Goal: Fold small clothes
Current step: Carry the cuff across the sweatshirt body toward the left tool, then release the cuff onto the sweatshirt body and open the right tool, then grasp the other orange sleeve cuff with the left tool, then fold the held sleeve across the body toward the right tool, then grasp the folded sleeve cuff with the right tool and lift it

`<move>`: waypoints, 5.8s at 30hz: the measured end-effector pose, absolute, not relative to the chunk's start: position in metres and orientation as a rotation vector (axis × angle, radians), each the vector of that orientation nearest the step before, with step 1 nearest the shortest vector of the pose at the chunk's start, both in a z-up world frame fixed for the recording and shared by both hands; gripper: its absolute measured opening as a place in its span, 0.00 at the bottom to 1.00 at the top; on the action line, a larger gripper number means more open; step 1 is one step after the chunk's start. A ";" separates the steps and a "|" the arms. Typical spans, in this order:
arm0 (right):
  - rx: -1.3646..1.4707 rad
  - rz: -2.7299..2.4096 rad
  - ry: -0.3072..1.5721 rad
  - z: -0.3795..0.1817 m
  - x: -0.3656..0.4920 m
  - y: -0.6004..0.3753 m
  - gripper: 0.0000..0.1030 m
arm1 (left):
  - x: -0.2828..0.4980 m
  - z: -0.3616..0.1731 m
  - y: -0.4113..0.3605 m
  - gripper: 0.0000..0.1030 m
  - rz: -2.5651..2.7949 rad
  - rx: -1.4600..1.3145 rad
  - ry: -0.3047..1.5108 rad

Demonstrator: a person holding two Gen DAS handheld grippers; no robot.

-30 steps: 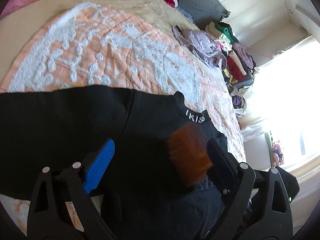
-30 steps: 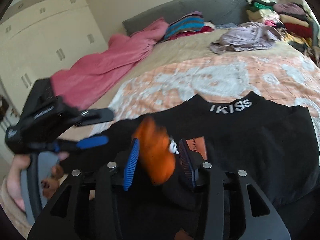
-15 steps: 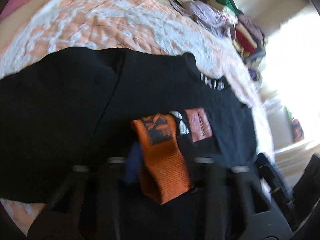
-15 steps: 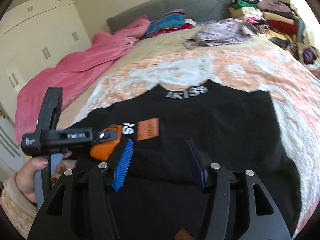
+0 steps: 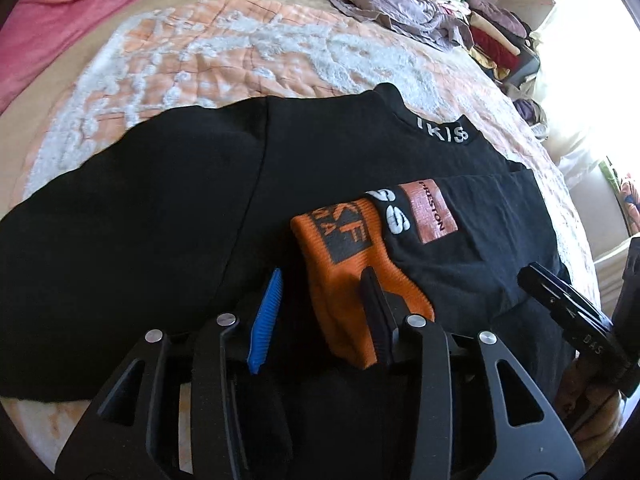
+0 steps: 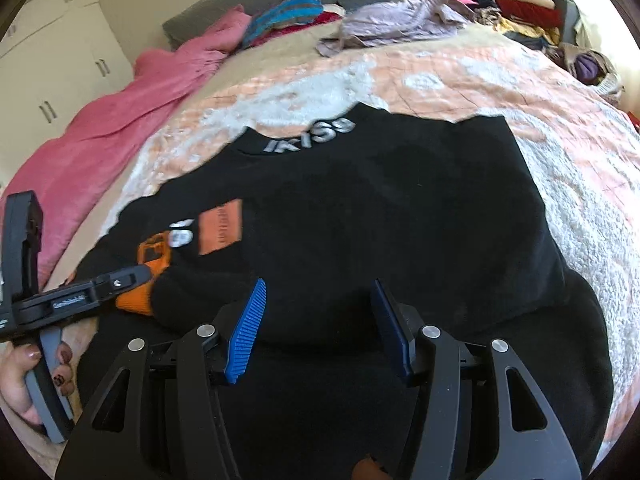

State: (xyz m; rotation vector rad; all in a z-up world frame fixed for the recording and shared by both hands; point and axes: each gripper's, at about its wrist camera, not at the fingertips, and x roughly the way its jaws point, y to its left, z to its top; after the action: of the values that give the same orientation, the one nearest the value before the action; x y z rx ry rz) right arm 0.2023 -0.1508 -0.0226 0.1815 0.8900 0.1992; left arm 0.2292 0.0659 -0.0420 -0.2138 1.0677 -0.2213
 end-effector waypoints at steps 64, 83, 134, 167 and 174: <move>-0.168 0.528 0.686 0.041 0.163 0.054 0.93 | 0.107 0.006 0.245 0.91 0.194 -0.405 0.867; -0.148 0.560 0.731 0.026 0.163 0.070 0.93 | 0.095 -0.040 0.320 0.91 0.402 -0.595 0.860; 0.133 0.209 0.682 0.046 0.167 -0.136 0.93 | 0.172 0.047 0.107 0.06 -0.236 -0.431 0.714; 0.215 0.409 0.907 -0.013 0.211 -0.073 0.72 | 0.171 0.021 0.130 0.89 -0.102 -0.325 0.819; 0.180 0.459 0.929 -0.023 0.212 -0.046 0.20 | 0.164 0.023 0.156 0.90 -0.059 -0.377 0.803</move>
State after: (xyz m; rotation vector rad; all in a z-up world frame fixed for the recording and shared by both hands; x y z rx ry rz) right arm 0.2117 -0.0456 -0.0225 0.1801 0.9290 0.4586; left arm 0.1636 0.1563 0.0231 -0.3770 0.8034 -0.0591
